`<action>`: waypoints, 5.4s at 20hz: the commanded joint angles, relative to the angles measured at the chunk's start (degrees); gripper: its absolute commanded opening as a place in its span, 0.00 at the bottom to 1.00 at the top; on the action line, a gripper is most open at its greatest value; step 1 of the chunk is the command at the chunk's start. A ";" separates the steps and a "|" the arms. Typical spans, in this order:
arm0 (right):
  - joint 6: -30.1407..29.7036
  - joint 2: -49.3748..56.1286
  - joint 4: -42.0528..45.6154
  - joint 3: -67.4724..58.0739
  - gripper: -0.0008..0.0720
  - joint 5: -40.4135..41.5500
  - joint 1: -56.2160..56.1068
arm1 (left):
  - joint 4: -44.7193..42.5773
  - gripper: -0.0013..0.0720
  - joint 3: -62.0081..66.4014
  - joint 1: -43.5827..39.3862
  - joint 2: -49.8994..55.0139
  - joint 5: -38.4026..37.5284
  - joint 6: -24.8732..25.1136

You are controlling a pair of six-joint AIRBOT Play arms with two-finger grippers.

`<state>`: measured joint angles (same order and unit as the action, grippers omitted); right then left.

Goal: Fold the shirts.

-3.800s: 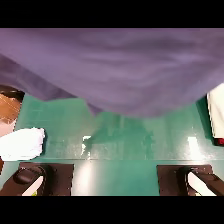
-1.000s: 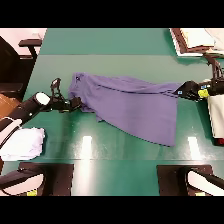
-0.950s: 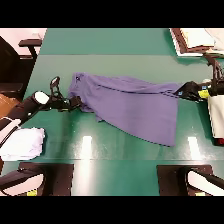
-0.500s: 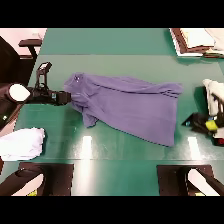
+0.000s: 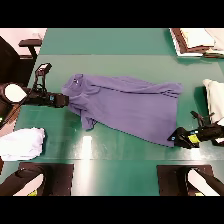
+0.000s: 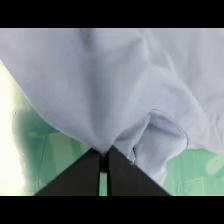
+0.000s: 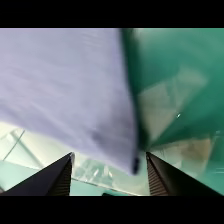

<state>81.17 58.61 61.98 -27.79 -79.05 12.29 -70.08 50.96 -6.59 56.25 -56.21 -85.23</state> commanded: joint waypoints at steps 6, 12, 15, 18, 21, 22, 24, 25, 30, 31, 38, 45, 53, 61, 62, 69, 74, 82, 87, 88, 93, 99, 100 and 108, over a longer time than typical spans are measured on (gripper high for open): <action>1.29 6.45 -0.26 -6.54 0.03 3.54 -14.27 | -1.77 0.05 0.81 0.02 -0.15 -5.42 1.73; 1.31 -6.03 1.05 -28.61 0.03 0.33 -10.34 | -3.32 0.05 22.58 0.02 -0.26 -15.30 3.19; 1.31 -9.62 1.07 -46.84 0.03 -2.29 -4.76 | -4.00 0.05 40.48 0.02 -0.26 -18.36 3.21; 1.27 -9.79 1.07 -65.79 0.03 -5.77 0.61 | -3.98 0.05 57.96 0.02 -0.26 -20.35 3.10; 1.29 -6.93 1.09 -83.23 0.03 -11.87 5.22 | -3.89 0.05 72.81 0.02 -0.28 -20.57 1.09; 1.33 -5.31 1.05 -89.11 0.03 -14.23 6.73 | -3.89 0.05 75.34 0.02 -1.20 -19.85 0.46; 2.45 -2.49 1.07 -98.05 0.03 -16.70 8.68 | -3.89 0.05 75.76 0.02 -4.35 -15.17 -0.28; 2.49 -1.62 1.05 -100.28 0.03 -17.40 9.62 | -3.91 0.05 75.76 0.02 -5.86 -13.09 -0.31; 3.43 -1.55 1.07 -92.96 0.03 -17.68 10.62 | -8.35 0.05 71.93 0.02 -7.15 -13.46 -0.44; 3.43 -1.57 1.03 -89.77 0.03 -17.18 10.54 | -10.36 0.05 68.13 0.02 -6.84 -13.88 -1.18; 4.94 17.14 11.39 -85.68 0.03 -20.92 -5.27 | -11.80 0.05 44.52 0.02 9.20 -14.40 -1.86; 4.44 41.46 15.96 -85.68 0.03 -14.91 -12.85 | -11.82 0.05 43.50 0.04 32.17 -6.29 -1.70; -0.72 43.95 15.72 -84.72 0.03 -8.37 -12.09 | -11.74 0.05 43.36 2.89 36.30 -7.45 0.20; -0.57 34.21 15.52 -57.59 0.04 0.00 -12.72 | 2.84 0.05 28.00 4.09 36.37 -8.70 7.02; -0.55 34.21 15.52 -56.39 0.15 0.00 -12.68 | 2.69 0.06 27.02 4.09 36.37 -8.39 6.10; -2.43 27.36 3.45 -53.27 0.66 -2.58 -8.11 | -3.34 0.59 23.69 4.13 26.14 -14.73 3.56; -2.82 10.71 3.50 -36.57 0.66 -1.29 -4.13 | -7.37 0.59 -0.48 4.13 6.67 -14.75 -2.32; -2.84 -1.75 3.43 -27.50 0.66 2.19 -3.26 | 0.33 0.59 -23.37 4.13 -7.43 -8.13 -9.42; -2.84 -2.32 3.45 -27.58 0.63 2.14 -3.26 | 9.66 0.59 -27.63 4.13 -7.30 0.48 -8.76; -2.84 -2.32 3.45 -27.58 0.63 2.12 -3.26 | 10.82 0.59 -28.06 4.09 -7.30 0.94 -8.46; -2.84 -2.32 3.45 -27.58 0.63 1.75 -3.23 | 12.24 0.59 -28.50 4.09 -7.32 1.95 -6.84; -2.82 -2.36 7.85 -26.27 0.63 -5.49 3.23 | 10.64 0.05 -23.26 4.07 -7.65 -4.98 -4.11; -2.80 -2.49 10.23 -24.46 0.63 -6.75 5.33 | 9.60 0.05 -21.79 4.09 -7.65 -7.04 -3.52; -5.44 3.69 2.80 -2.40 0.72 -0.74 18.95 | 8.94 0.05 -18.58 4.09 -7.65 -8.72 -1.27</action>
<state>77.52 59.11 69.73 -35.75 -82.67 28.58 -60.93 31.66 -2.52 48.66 -64.38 -87.29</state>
